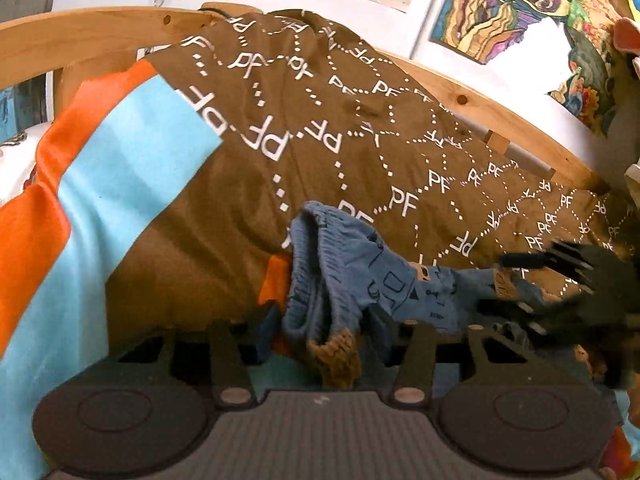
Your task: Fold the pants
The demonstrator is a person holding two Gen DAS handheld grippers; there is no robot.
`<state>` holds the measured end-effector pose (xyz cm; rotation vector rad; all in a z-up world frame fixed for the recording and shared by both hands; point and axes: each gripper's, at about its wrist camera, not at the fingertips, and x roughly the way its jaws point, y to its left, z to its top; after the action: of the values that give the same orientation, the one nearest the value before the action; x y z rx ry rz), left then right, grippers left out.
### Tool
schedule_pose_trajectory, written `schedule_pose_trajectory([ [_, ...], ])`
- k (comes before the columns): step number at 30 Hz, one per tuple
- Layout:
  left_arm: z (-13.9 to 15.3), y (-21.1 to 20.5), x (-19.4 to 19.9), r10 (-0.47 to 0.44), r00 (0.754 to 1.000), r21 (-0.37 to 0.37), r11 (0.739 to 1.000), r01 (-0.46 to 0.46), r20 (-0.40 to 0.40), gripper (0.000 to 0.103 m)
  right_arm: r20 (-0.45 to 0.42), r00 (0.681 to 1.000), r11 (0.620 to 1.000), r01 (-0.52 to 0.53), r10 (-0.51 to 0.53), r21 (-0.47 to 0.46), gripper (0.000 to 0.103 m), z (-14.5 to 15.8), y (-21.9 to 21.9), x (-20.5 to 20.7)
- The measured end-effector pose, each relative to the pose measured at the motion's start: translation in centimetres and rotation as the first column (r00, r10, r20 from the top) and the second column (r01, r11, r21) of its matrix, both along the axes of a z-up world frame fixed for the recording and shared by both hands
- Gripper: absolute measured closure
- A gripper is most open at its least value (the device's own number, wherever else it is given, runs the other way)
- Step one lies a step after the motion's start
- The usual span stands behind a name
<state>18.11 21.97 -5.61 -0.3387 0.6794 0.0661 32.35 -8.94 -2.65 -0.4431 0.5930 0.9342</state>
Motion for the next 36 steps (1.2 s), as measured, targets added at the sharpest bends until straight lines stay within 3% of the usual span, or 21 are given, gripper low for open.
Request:
schedule_pose_trajectory([
  [2, 0.0, 0.5, 0.0, 0.012, 1.000, -0.022, 1.000, -0.013, -0.013, 0.072, 0.007, 1.000, 1.000, -0.019, 0.019, 0.000, 0.023, 0.7, -1.5, -1.7],
  [6, 0.0, 1.1, 0.0, 0.049, 0.998, -0.083, 0.995, -0.052, -0.037, 0.081, -0.001, 1.000, 1.000, -0.011, 0.011, -0.011, 0.025, 1.0, -4.0, -5.2],
  [10, 0.5, 0.2, 0.4, 0.071, 0.995, -0.054, 0.996, -0.075, -0.065, 0.085, 0.001, 0.999, 0.995, -0.040, 0.040, -0.095, 0.051, -1.0, -4.1, -6.8],
  [11, 0.7, 0.0, 0.5, 0.076, 0.995, -0.050, 0.996, -0.080, -0.070, 0.085, -0.004, 0.999, 0.994, -0.044, 0.044, -0.103, 0.053, -1.5, -4.0, -6.8],
  [15, 1.8, -0.8, 0.3, 0.078, 0.995, -0.045, 0.996, -0.081, -0.057, 0.086, -0.033, 0.999, 0.997, -0.036, 0.034, -0.072, 0.053, -2.1, -3.8, -5.8],
  [25, 6.3, -6.0, -0.4, -0.081, 0.996, 0.048, 0.996, 0.079, 0.047, 0.086, -0.078, 0.997, 1.000, -0.024, 0.024, -0.006, 0.043, -0.1, -6.3, -5.7],
  [32, 8.2, -10.4, -0.2, -0.196, 0.977, 0.091, 0.978, 0.188, 0.086, 0.086, -0.087, 0.995, 0.999, 0.049, -0.047, 0.023, 0.030, 2.3, -10.6, -5.5],
  [36, 8.8, -13.9, 0.3, -0.299, 0.949, 0.101, 0.952, 0.289, 0.103, 0.086, -0.087, 0.987, 0.991, 0.131, -0.132, -0.011, 0.026, 3.7, -13.9, -5.4],
])
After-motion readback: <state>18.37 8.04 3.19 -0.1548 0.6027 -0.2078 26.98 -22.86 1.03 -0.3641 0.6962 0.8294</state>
